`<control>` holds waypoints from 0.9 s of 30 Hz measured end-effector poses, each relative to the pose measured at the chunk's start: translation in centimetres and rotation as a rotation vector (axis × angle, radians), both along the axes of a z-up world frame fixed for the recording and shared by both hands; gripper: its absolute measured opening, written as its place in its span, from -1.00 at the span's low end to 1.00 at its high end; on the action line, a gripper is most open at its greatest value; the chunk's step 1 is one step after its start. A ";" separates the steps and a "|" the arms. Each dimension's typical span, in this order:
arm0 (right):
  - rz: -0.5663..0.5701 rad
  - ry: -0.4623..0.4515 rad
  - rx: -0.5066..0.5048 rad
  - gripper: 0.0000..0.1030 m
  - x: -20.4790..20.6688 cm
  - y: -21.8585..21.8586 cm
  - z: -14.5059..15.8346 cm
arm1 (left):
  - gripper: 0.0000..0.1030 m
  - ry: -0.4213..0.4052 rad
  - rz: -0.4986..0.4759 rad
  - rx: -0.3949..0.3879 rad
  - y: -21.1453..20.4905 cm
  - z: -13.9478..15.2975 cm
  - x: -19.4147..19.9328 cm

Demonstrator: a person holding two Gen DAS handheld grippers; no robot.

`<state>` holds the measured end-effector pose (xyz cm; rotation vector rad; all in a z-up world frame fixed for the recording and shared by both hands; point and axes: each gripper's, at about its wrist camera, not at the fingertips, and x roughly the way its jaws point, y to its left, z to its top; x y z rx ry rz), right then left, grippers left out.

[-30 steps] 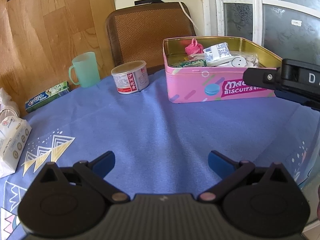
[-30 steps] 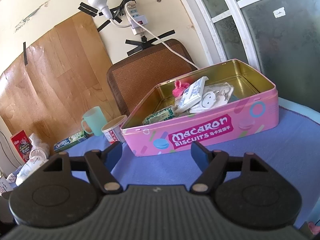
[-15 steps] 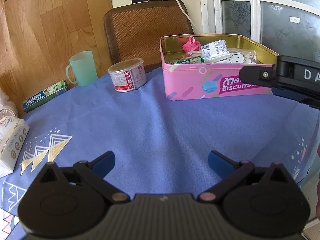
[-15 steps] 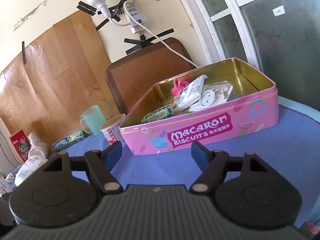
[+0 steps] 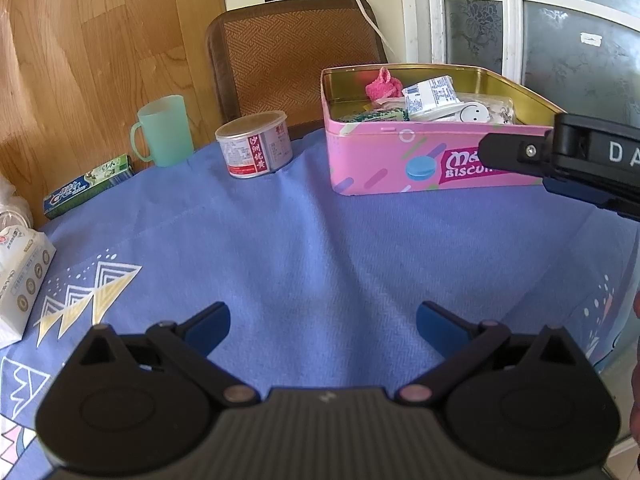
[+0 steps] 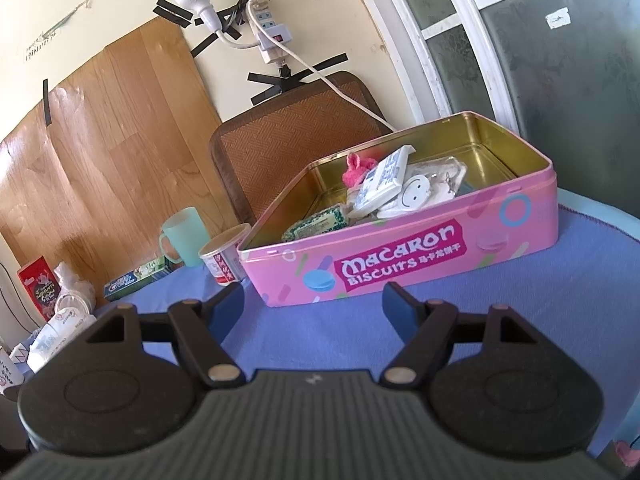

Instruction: Organize soft objects

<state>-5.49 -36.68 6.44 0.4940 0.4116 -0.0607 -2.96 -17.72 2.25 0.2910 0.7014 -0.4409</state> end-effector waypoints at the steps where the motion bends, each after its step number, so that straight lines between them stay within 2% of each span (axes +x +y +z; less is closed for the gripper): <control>1: 0.000 0.001 0.000 0.52 0.0 0.0 0.0 | 1.00 0.002 0.000 -0.001 0.0 0.0 0.0; 27: 0.001 0.014 0.000 0.52 0.1 0.2 -0.3 | 1.00 0.015 0.005 -0.008 0.1 -0.3 0.3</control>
